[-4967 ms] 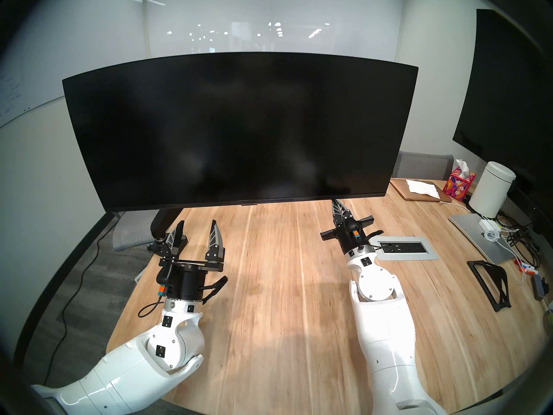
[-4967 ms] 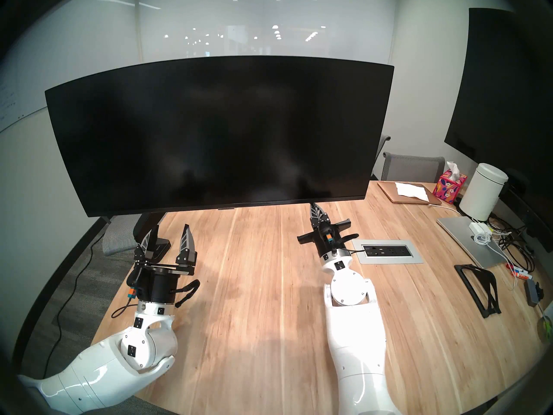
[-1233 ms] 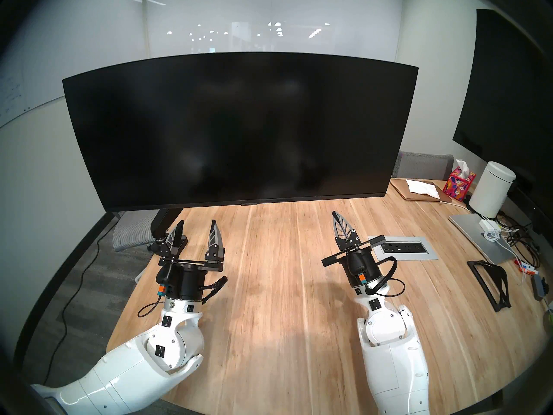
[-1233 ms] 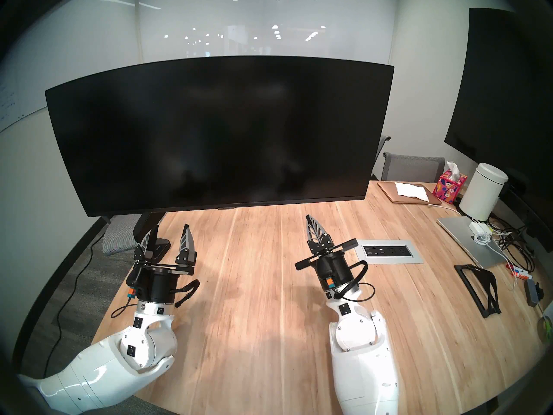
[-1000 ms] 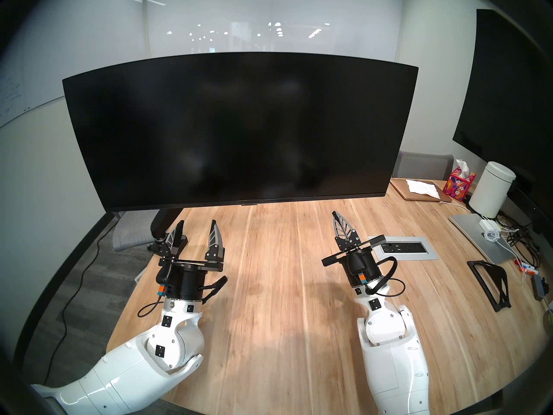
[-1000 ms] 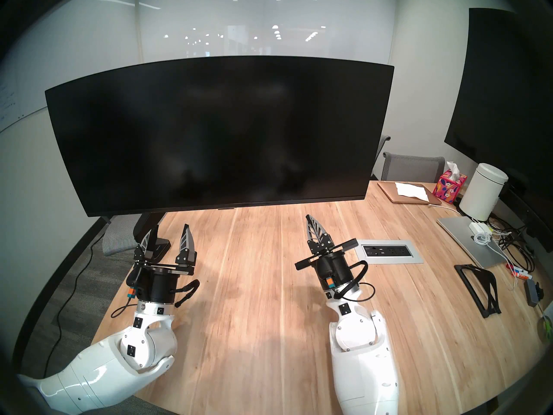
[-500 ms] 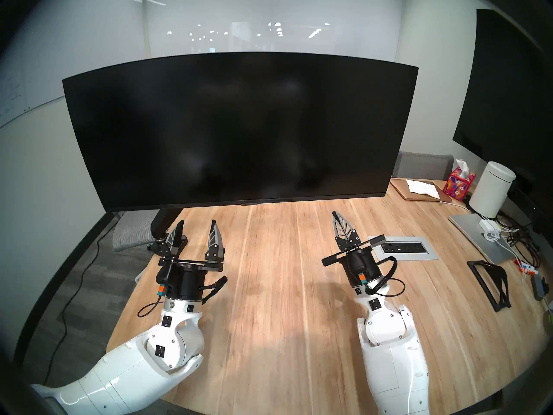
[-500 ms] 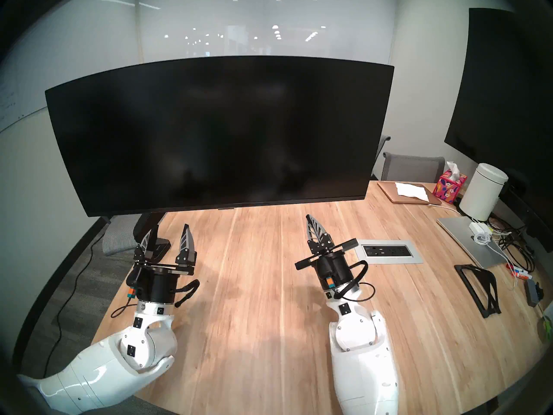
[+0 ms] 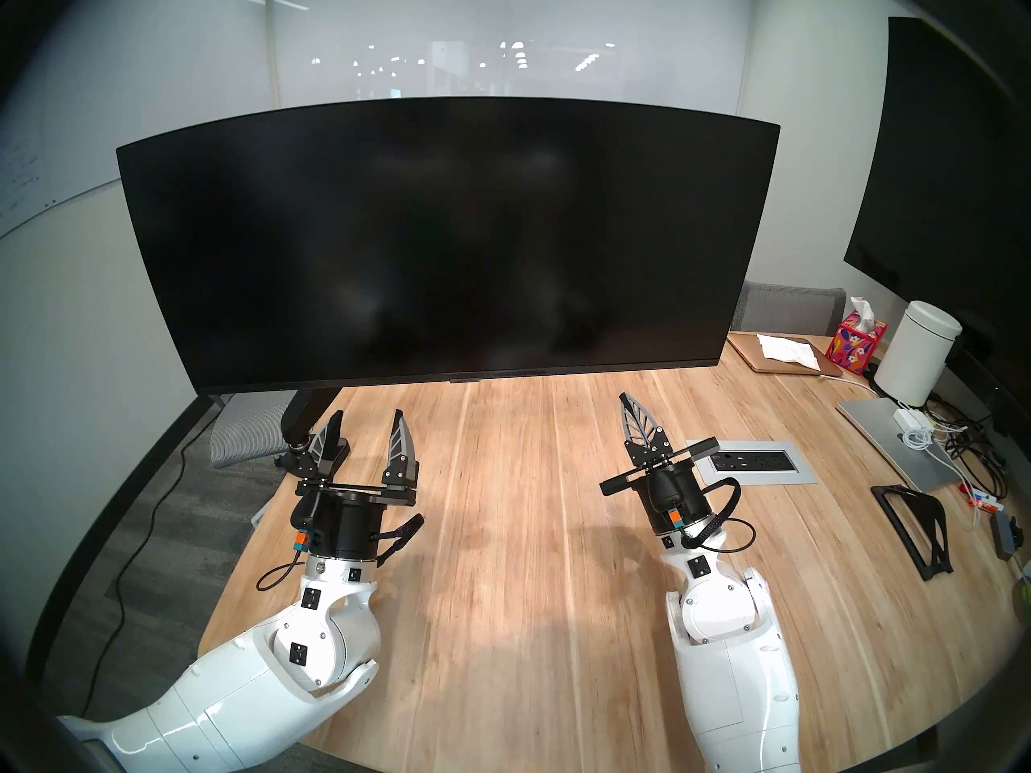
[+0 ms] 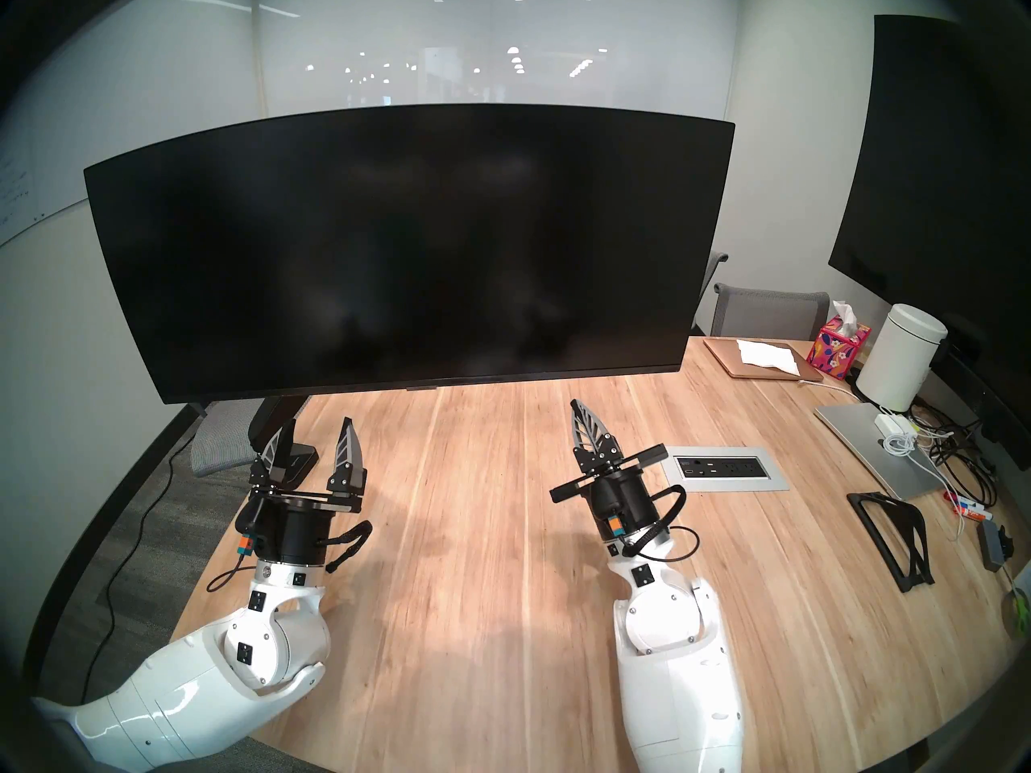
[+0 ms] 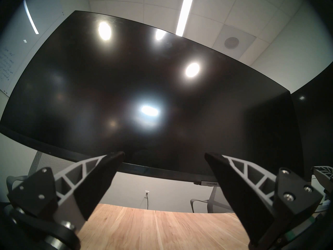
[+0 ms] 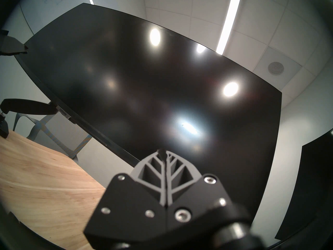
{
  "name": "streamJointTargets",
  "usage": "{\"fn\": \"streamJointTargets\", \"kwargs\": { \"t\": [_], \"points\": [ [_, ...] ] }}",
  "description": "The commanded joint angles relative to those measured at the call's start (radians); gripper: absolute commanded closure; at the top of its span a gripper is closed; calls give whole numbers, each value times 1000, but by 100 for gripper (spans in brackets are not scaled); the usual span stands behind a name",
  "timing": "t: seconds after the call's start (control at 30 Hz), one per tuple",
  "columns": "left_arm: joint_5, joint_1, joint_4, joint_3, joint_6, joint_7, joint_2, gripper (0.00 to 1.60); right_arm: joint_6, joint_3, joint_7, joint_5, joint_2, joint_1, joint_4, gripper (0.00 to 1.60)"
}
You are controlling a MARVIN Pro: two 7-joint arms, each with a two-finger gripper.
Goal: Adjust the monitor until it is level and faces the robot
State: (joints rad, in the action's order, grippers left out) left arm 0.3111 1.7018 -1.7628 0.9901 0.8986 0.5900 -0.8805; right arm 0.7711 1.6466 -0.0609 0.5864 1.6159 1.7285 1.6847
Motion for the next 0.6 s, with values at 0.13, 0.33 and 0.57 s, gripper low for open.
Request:
{"fn": "streamJointTargets", "kwargs": {
  "t": [0.13, 0.33, 0.57],
  "points": [
    [38, -6, -23, -7, 5, -24, 26, 0, 5, -2, 3, -5, 0, -10, 16, 147],
    [36, 3, -41, 0, -30, -8, 24, 0, 5, -2, 3, -5, 0, -10, 16, 147],
    [56, 12, -75, 1, -85, 6, 41, 0, 5, -2, 3, -5, 0, -10, 16, 147]
  ]
}}
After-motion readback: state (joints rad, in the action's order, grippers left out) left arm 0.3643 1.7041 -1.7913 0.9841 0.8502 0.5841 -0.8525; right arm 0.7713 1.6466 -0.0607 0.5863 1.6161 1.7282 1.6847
